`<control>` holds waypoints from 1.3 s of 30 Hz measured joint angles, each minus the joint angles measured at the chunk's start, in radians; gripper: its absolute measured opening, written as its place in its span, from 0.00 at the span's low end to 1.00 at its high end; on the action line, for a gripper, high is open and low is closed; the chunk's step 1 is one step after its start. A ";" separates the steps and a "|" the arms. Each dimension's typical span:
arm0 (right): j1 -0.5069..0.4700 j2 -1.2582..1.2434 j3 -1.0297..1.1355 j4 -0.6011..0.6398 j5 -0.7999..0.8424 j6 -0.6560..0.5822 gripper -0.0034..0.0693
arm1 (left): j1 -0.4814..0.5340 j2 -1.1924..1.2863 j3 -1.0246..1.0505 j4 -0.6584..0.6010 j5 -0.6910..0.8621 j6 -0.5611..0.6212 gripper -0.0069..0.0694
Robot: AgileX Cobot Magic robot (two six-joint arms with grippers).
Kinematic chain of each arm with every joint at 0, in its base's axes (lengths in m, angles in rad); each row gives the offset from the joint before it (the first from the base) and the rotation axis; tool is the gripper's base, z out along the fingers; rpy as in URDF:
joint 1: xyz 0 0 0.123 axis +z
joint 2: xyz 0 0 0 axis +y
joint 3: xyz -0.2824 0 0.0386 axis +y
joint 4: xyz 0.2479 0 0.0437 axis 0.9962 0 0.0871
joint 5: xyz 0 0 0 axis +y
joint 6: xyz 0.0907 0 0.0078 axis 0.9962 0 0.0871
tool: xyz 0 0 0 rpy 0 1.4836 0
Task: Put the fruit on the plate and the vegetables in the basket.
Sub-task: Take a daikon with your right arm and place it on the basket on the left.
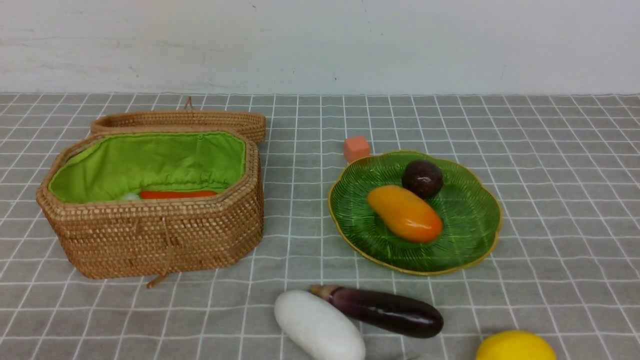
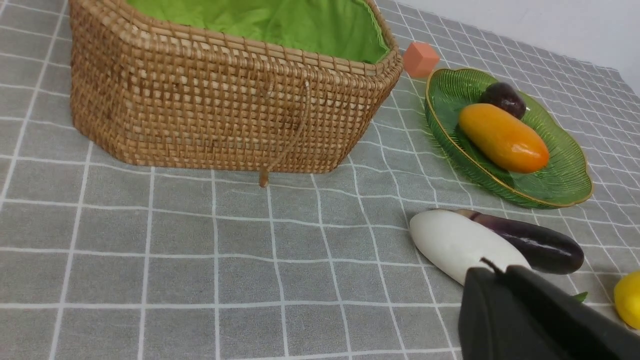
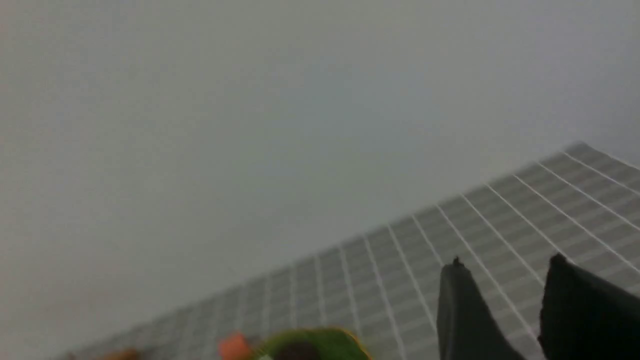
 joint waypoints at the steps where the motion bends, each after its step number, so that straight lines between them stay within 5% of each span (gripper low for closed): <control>1: 0.001 0.000 0.000 0.000 0.000 0.000 0.38 | 0.000 0.000 0.000 0.000 0.000 0.000 0.12; 6: 0.074 0.134 -0.038 0.042 0.087 -0.206 0.38 | 0.000 0.000 0.000 0.000 0.000 0.000 0.12; 9: 0.199 0.222 -0.037 0.217 0.169 -0.389 0.38 | 0.000 0.000 0.000 0.000 0.000 0.000 0.12; 16: 0.344 0.384 -0.035 0.415 0.238 -0.670 0.38 | 0.000 0.000 0.000 0.000 0.000 0.000 0.12; 32: 0.354 0.464 -0.035 0.483 0.320 -0.701 0.38 | 0.000 0.000 0.000 0.002 0.000 0.000 0.12; 39: 0.356 0.571 -0.035 0.399 0.337 -0.578 0.52 | 0.000 0.000 0.001 0.003 -0.021 0.000 0.12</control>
